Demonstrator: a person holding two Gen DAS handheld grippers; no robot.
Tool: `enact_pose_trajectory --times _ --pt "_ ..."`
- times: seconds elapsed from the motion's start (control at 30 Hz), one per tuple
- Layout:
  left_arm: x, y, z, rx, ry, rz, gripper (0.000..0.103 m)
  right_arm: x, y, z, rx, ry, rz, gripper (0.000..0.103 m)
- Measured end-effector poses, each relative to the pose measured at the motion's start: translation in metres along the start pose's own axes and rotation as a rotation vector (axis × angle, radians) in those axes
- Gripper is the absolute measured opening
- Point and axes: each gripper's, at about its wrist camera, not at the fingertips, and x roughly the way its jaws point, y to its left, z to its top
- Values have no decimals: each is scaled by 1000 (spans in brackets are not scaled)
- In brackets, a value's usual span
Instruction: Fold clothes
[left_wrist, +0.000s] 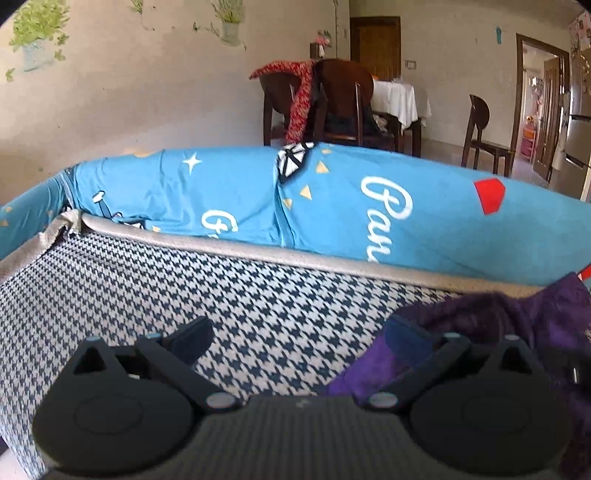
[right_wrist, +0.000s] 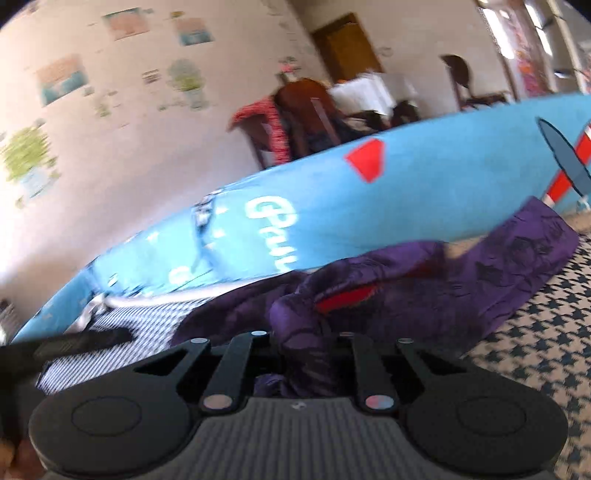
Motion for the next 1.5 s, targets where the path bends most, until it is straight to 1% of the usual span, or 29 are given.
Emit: enact_pose_trajectory --times 0.1,0.23,0.43,0.57,0.63,0.67,0.7,0.77,0.87,0.97,1.07,1.1,1.13,1.17,1.2,1.23,1.3,1.37,1.43,1.5 --pt "-2 5 1 -22 3 -26 103 -19 22 -16 -30 12 55 16" --pt "-2 6 0 -34 12 -62 103 -28 41 -41 -100 82 115 16" --pt "-1 -4 -6 -16 35 -116 103 -42 68 -79 -206 189 205 16" --pt "0 -14 -13 24 62 -150 103 -45 77 -96 -263 267 265 16" --pt "3 -20 -20 69 87 -170 103 -45 81 -104 -290 307 294 16" --pt "5 -23 -23 90 100 -168 103 -45 81 -107 -301 325 295 16" --pt "7 -25 -27 104 110 -163 103 -45 82 -107 -315 340 298 19" --pt "10 -25 -35 123 127 -159 103 -53 80 -102 -334 333 312 19" --pt "12 -22 -43 137 149 -163 103 -70 69 -86 -285 267 379 22" --pt "11 -15 -47 138 166 -176 103 -87 53 -72 -246 185 398 22" --pt "6 -12 -50 156 160 -174 103 -97 32 -56 -177 111 388 24" --pt "6 -11 -51 160 160 -172 103 -99 26 -52 -144 89 375 27" --pt "5 -12 -52 164 162 -170 103 -100 19 -48 -111 67 361 34" --pt "5 -12 -52 167 163 -168 103 -101 13 -43 -77 45 347 39" --pt "4 -13 -53 172 165 -165 103 -98 9 -41 -60 33 305 47" --pt "3 -14 -53 177 166 -160 103 -96 5 -38 -44 22 261 50" --pt "2 -16 -52 188 168 -153 103 -84 -2 -37 -6 34 155 51" --pt "-1 -17 -52 197 167 -148 103 -73 -10 -39 62 72 104 51" --pt "-4 -16 -52 205 167 -143 103 -58 -16 -43 122 112 73 51" --pt "-7 -14 -49 199 162 -137 103 -43 -12 -49 142 148 60 51"
